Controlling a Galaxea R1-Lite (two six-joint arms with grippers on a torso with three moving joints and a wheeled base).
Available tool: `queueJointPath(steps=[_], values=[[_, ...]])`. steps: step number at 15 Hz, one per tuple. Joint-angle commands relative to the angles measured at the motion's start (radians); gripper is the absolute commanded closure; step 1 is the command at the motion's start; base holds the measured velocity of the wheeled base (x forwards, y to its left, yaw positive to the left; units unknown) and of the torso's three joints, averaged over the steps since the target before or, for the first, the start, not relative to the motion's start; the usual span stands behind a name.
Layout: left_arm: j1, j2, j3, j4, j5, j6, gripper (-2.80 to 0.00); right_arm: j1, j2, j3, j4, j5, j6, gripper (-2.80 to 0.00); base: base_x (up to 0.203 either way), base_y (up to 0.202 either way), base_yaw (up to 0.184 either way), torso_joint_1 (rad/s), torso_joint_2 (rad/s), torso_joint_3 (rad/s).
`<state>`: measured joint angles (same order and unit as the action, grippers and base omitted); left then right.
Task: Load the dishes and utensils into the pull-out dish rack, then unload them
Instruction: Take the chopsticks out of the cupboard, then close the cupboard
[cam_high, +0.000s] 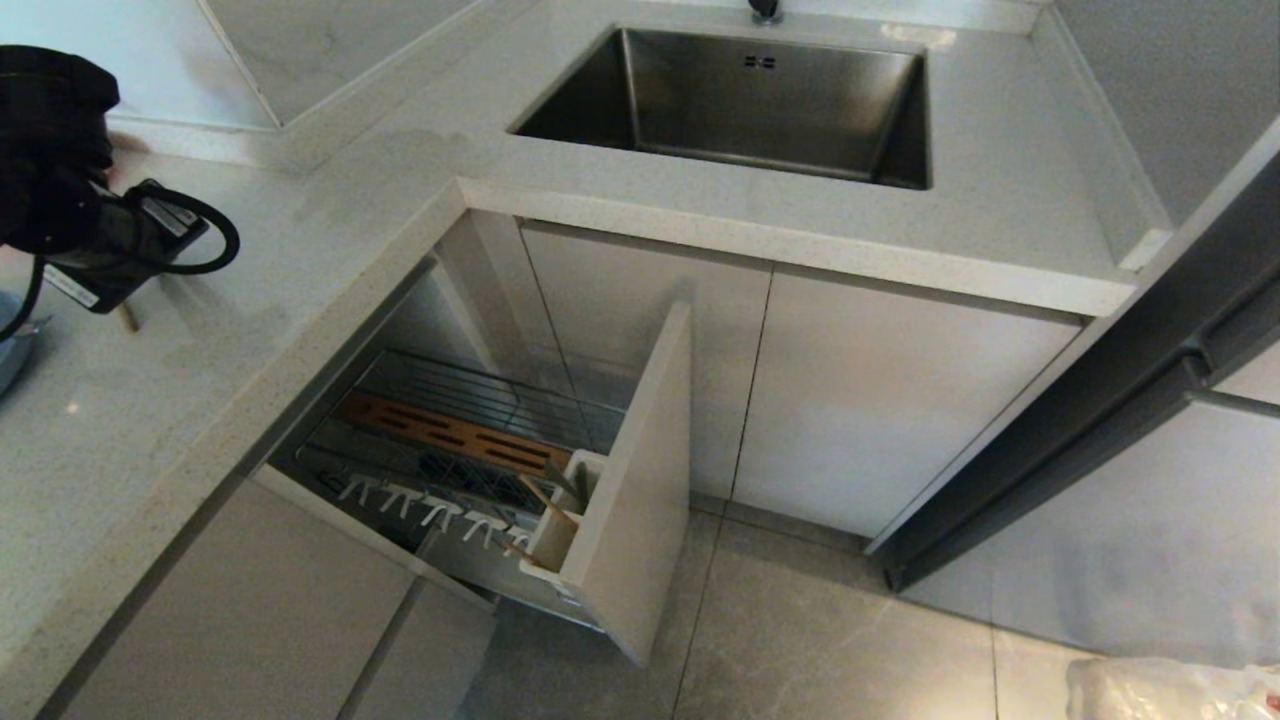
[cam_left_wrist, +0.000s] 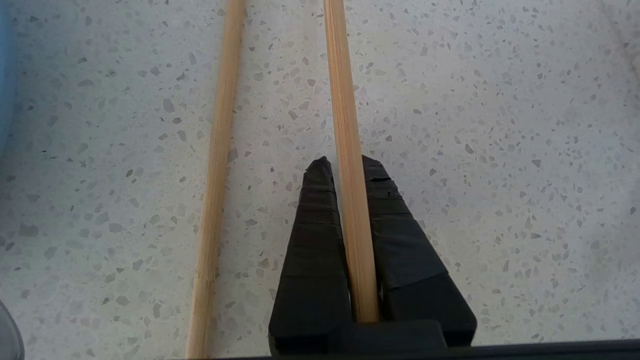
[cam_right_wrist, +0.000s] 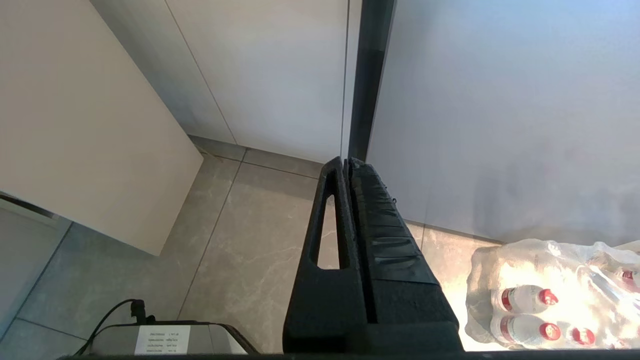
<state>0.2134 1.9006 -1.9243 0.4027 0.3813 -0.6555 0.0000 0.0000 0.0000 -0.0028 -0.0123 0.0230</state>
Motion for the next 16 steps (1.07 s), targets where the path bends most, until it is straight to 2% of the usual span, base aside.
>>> queueJointPath(steps=[1, 2, 3, 8, 13, 14, 16], values=[[0.0, -0.001, 0.002, 0.004, 0.002, -0.003, 0.0, 0.0, 0.002, 0.0, 0.0, 0.0, 0.0, 0.0, 0.0, 0.0, 0.0, 0.0, 0.0, 0.0], [0.0, -0.003, 0.005, 0.002, 0.002, -0.004, -2.1, 0.0, 0.001, 0.0, 0.0, 0.0, 0.0, 0.0, 0.0, 0.0, 0.0, 0.0, 0.0, 0.0], [0.0, -0.006, 0.004, 0.001, 0.004, -0.004, -2.8, 0.0, 0.002, 0.0, 0.0, 0.0, 0.0, 0.0, 0.0, 0.0, 0.0, 0.0, 0.0, 0.0], [0.0, -0.043, 0.005, 0.003, 0.005, -0.004, -2.8, 0.0, 0.0, 0.0, 0.0, 0.0, 0.0, 0.0, 0.0, 0.0, 0.0, 0.0, 0.0, 0.0], [-0.001, -0.165, 0.054, 0.002, 0.003, -0.003, -2.8, 0.0, 0.002, 0.0, 0.0, 0.0, 0.0, 0.0, 0.0, 0.0, 0.0, 0.0, 0.0, 0.0], [-0.002, -0.191, 0.067, 0.001, 0.003, 0.0, -0.02, 0.0, 0.0, 0.0, 0.0, 0.0, 0.0, 0.0, 0.0, 0.0, 0.0, 0.0, 0.0, 0.0], [-0.003, -0.248, 0.092, -0.008, 0.001, 0.021, 0.0, 0.0, 0.001, 0.0, 0.0, 0.0, 0.0, 0.0, 0.0, 0.0, 0.0, 0.0, 0.0, 0.0]])
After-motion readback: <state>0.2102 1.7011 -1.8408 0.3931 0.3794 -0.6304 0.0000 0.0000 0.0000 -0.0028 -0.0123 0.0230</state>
